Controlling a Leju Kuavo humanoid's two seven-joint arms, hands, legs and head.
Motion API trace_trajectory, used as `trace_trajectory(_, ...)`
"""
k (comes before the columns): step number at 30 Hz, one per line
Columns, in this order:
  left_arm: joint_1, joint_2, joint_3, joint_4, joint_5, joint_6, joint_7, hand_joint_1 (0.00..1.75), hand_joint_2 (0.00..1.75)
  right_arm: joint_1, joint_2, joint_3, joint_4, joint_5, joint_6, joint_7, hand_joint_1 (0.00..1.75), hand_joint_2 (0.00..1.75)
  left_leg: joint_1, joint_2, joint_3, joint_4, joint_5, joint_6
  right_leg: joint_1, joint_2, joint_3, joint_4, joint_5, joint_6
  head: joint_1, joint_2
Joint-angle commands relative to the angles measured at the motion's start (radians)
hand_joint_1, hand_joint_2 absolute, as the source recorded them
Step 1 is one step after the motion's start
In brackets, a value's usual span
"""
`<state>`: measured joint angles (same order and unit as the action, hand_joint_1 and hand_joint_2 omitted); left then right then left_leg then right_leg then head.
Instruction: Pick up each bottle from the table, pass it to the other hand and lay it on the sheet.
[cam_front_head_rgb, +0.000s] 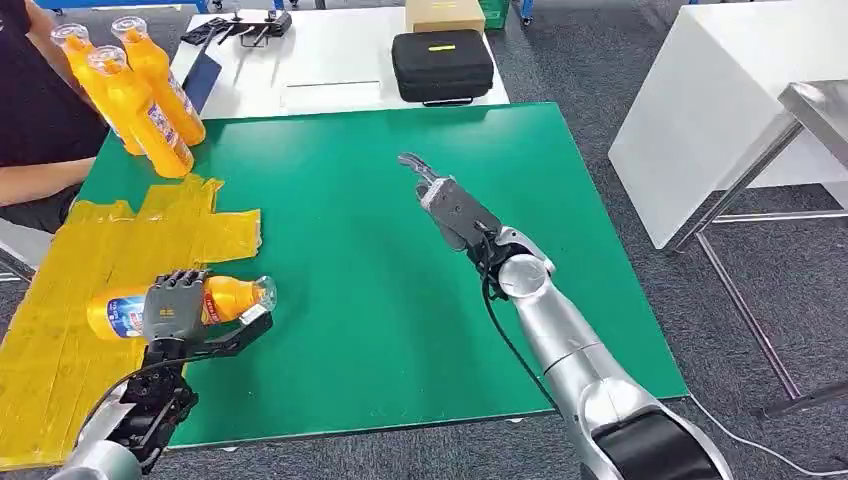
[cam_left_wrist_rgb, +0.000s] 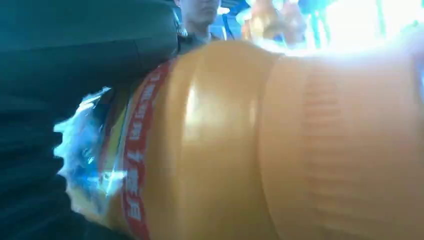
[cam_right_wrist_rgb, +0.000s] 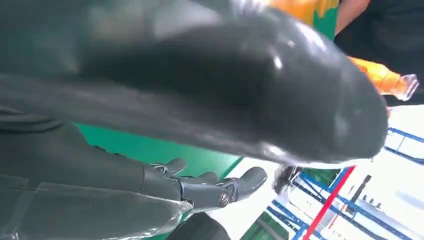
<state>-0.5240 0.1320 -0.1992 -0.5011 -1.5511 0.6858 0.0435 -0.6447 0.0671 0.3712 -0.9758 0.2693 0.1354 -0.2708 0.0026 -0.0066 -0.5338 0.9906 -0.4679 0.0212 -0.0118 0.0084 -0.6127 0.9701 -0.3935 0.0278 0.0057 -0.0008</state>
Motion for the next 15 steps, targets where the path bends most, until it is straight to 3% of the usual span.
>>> trace_trajectory(1, -0.089, 0.001, -0.096, 0.248, -0.007, -0.184, 0.027, 0.00, 0.00, -0.052, -0.030, 0.062, 0.023, -0.014, 0.014, 0.011, 0.00, 0.00, 0.001, 0.001, 0.005, -0.001, -0.001, -0.001, 0.000, 0.000, 0.005, -0.001, -0.001, -0.001, 0.000, 0.000)
trace_trajectory(9, -0.077, 0.010, -0.078, 0.230, 0.008, -0.181, -0.007, 0.00, 0.00, -0.053, -0.024, 0.068, 0.030, -0.016, 0.014, 0.018, 0.00, 0.00, -0.001, -0.001, 0.008, -0.002, 0.000, 0.000, -0.001, -0.004, 0.010, -0.001, 0.000, -0.001, 0.000, 0.000)
trace_trajectory(15, -0.072, -0.020, 0.028, 0.169, 0.138, -0.106, -0.144, 0.00, 0.00, -0.044, -0.026, 0.063, 0.043, -0.004, 0.002, 0.027, 0.00, 0.00, -0.001, -0.002, 0.011, -0.002, 0.002, -0.001, -0.001, -0.005, 0.013, -0.001, 0.000, -0.001, -0.001, 0.000)
